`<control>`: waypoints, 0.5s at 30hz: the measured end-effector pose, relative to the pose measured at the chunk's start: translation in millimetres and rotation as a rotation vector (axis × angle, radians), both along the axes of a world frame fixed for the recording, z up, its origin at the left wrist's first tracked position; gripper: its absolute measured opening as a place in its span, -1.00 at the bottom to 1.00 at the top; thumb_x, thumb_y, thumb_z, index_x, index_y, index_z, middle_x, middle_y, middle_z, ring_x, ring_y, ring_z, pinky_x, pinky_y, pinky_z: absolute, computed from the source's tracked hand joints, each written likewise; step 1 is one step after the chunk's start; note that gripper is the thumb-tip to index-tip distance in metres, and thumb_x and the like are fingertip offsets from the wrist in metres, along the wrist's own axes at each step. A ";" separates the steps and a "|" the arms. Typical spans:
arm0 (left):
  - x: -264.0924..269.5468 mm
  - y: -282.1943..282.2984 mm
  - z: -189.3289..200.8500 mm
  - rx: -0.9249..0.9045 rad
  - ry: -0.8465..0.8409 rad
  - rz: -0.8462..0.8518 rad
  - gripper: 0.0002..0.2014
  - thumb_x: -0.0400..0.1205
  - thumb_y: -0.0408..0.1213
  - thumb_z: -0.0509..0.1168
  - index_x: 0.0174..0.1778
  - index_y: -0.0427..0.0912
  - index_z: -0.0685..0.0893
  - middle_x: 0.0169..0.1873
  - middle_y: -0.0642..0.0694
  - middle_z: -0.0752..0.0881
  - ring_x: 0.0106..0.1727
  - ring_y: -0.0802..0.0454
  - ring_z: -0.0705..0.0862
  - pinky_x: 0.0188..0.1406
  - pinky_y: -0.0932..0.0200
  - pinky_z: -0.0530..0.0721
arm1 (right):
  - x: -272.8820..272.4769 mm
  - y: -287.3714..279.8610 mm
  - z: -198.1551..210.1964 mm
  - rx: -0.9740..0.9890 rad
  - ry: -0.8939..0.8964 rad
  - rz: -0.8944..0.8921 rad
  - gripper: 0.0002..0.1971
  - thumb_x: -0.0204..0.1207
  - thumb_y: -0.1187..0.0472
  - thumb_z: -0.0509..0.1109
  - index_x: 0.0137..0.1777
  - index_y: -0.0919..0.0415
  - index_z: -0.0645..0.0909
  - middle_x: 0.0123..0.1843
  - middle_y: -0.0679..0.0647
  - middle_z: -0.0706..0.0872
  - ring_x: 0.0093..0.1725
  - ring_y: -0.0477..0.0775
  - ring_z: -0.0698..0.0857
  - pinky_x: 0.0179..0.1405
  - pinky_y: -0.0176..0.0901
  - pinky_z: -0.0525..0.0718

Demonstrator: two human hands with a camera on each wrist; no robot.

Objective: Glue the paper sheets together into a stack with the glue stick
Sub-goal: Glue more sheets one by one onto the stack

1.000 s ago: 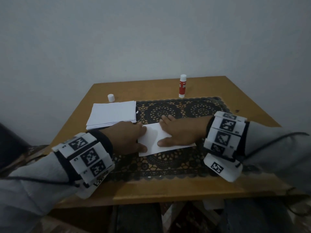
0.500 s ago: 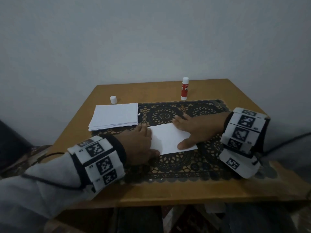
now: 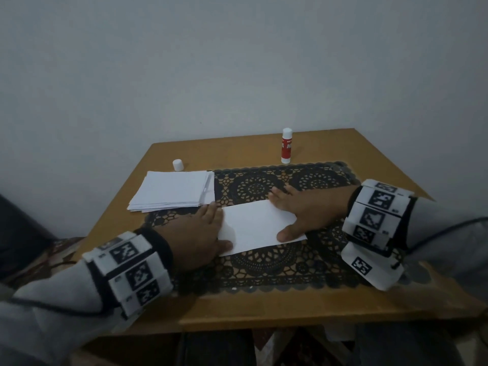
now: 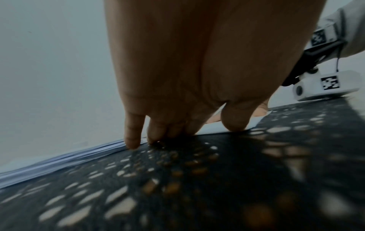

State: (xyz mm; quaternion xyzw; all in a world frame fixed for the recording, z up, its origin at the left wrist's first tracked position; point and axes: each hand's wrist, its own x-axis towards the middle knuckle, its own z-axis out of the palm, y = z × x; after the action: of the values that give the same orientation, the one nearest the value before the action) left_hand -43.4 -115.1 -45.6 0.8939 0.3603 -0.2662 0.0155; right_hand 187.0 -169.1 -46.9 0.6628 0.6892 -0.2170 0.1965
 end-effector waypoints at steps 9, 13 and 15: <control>-2.5 -47.3 3.0 -0.096 -0.046 -0.198 -0.23 0.70 0.20 -0.08 0.65 -0.12 -0.30 0.64 -0.09 -0.34 0.67 0.01 -0.26 0.68 -0.04 -0.01 | -2.0 -1.8 2.5 -0.001 0.008 -0.007 0.02 0.56 -0.34 0.20 0.70 0.15 -0.36 0.71 0.02 -0.40 0.69 0.17 -0.34 0.67 0.11 -0.09; -1.0 -49.7 7.2 -0.135 -0.034 -0.226 -0.24 0.71 0.22 -0.13 0.66 -0.13 -0.29 0.65 -0.11 -0.32 0.67 0.03 -0.27 0.68 -0.02 -0.08 | -2.2 -1.5 1.5 0.004 0.006 -0.007 0.02 0.56 -0.34 0.20 0.70 0.15 -0.36 0.71 0.02 -0.40 0.69 0.17 -0.34 0.67 0.10 -0.09; -0.3 -42.7 6.4 -0.082 -0.012 -0.158 -0.22 0.71 0.22 -0.14 0.66 -0.17 -0.30 0.65 -0.16 -0.31 0.68 -0.02 -0.25 0.68 -0.01 -0.10 | -2.0 -1.3 1.2 0.001 0.011 -0.010 0.02 0.56 -0.34 0.20 0.70 0.14 -0.36 0.71 0.01 -0.40 0.69 0.16 -0.35 0.67 0.10 -0.10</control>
State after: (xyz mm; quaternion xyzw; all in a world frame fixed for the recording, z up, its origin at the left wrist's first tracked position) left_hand -43.7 -157.7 -39.3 0.9197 0.2774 -0.2757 0.0333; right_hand 185.0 -170.4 -45.7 0.6651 0.6872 -0.2211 0.1912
